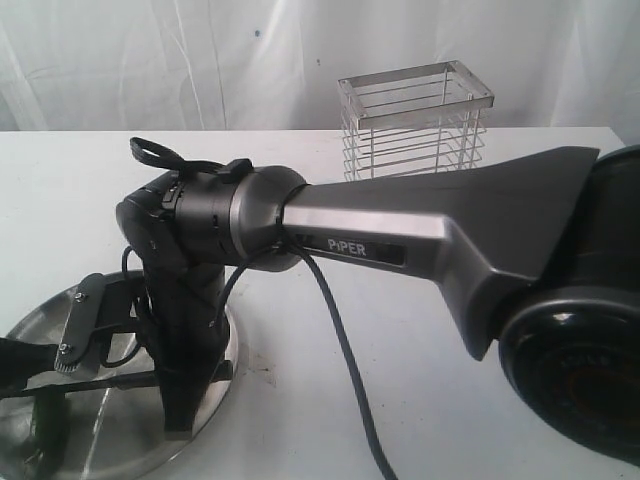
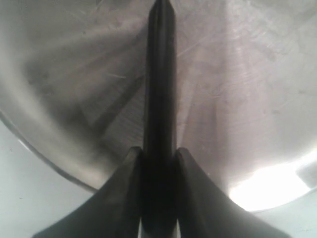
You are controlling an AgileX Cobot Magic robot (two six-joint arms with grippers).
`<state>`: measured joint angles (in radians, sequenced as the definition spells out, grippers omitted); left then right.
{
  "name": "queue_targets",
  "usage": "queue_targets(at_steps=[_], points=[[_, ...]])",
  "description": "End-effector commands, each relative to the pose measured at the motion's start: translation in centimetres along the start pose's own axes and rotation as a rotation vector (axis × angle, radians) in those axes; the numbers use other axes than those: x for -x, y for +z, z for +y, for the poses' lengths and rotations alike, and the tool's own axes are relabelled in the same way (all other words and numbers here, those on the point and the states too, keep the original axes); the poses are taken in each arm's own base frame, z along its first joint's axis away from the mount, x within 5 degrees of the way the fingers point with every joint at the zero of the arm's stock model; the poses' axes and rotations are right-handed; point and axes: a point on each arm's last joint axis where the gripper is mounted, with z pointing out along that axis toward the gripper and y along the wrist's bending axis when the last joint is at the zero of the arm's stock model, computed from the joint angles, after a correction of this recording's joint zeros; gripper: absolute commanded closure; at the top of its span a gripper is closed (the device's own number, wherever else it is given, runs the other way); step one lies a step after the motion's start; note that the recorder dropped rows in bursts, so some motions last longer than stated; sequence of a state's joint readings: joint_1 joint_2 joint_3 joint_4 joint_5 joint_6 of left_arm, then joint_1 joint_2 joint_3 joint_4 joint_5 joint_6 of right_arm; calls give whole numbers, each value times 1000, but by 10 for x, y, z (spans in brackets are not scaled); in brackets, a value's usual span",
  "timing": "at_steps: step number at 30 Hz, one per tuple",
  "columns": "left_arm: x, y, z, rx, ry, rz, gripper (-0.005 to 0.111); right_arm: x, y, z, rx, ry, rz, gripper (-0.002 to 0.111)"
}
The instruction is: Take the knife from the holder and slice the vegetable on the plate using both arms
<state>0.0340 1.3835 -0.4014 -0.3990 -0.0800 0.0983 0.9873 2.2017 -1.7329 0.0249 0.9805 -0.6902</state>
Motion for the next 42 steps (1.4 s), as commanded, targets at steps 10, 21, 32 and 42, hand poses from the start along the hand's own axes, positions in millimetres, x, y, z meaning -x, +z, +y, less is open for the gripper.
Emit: queue_targets(at_steps=[10, 21, 32, 42], points=[[12, -3, -3, -18, -16, -8, 106, -1, -2, -1, -7, -15, 14, 108], [3, -4, -4, -31, 15, 43, 106, -2, -2, -1, -3, 2, 30, 108], [-12, 26, 2, 12, -13, 182, 106, -4, -2, 1, 14, 8, 51, 108], [27, -18, -13, -76, 25, 1, 106, -5, -4, 2, 25, 38, 66, 108]])
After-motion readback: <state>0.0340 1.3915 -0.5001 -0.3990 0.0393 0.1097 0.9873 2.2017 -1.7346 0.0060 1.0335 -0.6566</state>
